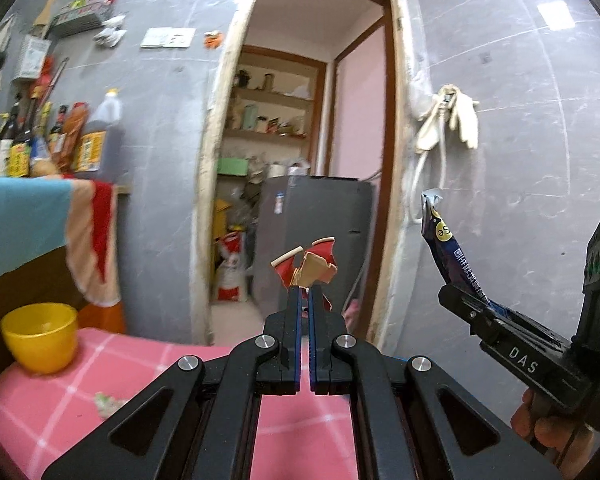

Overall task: Collect trash
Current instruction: 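Carry the blue bag and red wrapper over the blue bucket and open both grippers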

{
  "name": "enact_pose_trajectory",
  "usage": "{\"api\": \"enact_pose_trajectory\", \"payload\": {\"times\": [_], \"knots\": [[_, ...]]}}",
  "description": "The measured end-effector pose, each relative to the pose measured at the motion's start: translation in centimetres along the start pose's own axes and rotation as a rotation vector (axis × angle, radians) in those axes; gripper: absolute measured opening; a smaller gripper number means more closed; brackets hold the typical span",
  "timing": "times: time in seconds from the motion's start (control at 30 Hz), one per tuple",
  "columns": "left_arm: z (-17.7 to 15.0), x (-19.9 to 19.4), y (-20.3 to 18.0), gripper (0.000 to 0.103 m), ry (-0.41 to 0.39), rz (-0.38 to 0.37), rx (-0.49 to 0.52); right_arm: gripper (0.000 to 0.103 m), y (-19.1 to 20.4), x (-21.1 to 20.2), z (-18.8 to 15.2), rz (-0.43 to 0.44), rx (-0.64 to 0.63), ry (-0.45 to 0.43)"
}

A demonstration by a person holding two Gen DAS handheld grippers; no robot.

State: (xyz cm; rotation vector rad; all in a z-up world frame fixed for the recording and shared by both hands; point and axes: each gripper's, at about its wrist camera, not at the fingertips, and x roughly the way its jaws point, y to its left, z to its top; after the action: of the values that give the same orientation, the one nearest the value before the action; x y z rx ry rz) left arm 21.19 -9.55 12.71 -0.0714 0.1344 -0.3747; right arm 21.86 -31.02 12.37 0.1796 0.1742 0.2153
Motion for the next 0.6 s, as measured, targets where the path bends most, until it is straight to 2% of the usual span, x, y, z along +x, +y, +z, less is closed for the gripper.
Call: {"api": "enact_pose_trajectory", "payload": {"times": [0.17, 0.33, 0.47, 0.6], "knots": [[0.1, 2.7, -3.0, 0.001, 0.001, -0.061, 0.009, 0.048, -3.1, -0.7, 0.4, -0.076, 0.009, -0.013], [-0.7, 6.0, -5.1, 0.001, 0.055, -0.108, 0.004, 0.048, -6.7, -0.3, 0.2, -0.151, 0.03, 0.022], [-1.7, 8.8, -6.6, 0.001, 0.13, -0.14, 0.004, 0.048, -9.6, 0.5, -0.5, -0.192, 0.059, 0.077], [-2.8, 12.2, -7.6, 0.001, 0.252, -0.168, -0.024, 0.048, -11.8, 1.9, -1.6, -0.187, 0.118, 0.164]]}}
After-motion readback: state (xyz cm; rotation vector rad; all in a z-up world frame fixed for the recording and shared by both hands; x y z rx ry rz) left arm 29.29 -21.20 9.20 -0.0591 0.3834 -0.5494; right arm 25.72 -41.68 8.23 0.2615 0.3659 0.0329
